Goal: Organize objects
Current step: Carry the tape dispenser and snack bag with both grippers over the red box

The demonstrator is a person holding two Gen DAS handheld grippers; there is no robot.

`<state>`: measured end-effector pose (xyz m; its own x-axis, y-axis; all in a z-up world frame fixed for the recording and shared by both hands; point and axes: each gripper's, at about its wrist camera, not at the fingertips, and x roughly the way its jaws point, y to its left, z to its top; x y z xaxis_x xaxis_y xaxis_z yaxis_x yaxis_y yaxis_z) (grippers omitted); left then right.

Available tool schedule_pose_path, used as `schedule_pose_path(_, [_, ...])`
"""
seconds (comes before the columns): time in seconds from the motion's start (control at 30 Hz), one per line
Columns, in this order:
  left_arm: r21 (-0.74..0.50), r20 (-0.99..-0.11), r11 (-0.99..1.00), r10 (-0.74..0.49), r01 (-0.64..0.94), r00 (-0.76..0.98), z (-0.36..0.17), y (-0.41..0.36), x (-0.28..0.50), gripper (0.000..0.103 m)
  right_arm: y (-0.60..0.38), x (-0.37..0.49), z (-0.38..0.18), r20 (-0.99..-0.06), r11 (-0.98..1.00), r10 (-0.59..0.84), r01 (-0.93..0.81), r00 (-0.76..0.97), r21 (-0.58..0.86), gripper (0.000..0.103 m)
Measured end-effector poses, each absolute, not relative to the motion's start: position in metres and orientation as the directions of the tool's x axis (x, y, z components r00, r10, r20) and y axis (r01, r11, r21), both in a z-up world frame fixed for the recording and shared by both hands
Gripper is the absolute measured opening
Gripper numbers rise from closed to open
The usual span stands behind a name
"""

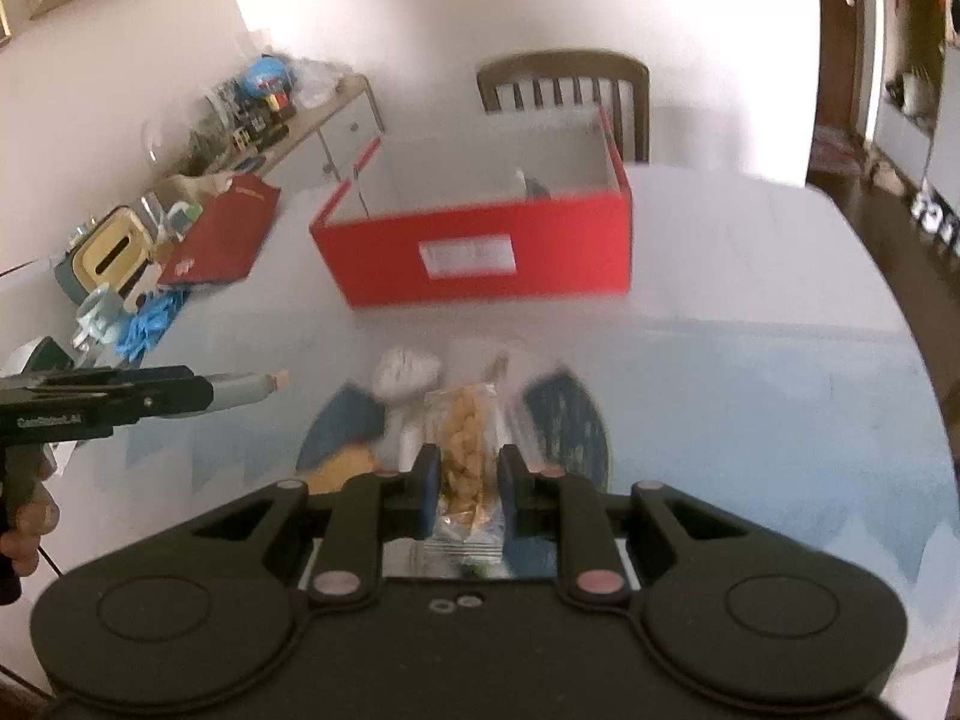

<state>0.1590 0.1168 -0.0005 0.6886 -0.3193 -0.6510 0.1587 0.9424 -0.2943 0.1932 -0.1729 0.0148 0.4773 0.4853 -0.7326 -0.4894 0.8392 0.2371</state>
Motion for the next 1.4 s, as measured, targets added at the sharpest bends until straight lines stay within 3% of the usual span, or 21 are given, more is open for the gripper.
schedule_pose_path(0.6, [-0.097,-0.549,0.953,-0.292,0.287,0.783,0.054,0.108,0.32,0.051,-0.09,0.32,0.052,-0.705,0.833,0.459,-0.539,0.541,0.129,0.02])
schedule_pose_path(0.77, [-0.064,-0.558,0.952,-0.283,0.299,0.78,0.046,0.101,0.36,0.051,-0.062,0.348,0.045,-0.719,0.835,0.439,-0.54,0.539,0.105,0.02])
schedule_pose_path(1.07, [-0.137,-0.611,0.959,-0.279,0.249,0.741,0.013,0.113,0.428,0.051,-0.025,0.386,0.017,-0.762,0.853,0.381,-0.517,0.524,0.071,0.019])
schedule_pose_path(1.4, [-0.123,-0.68,0.954,-0.281,0.272,0.677,-0.032,0.105,0.467,0.051,-0.004,0.411,-0.025,-0.825,0.877,0.306,-0.478,0.474,0.051,0.019])
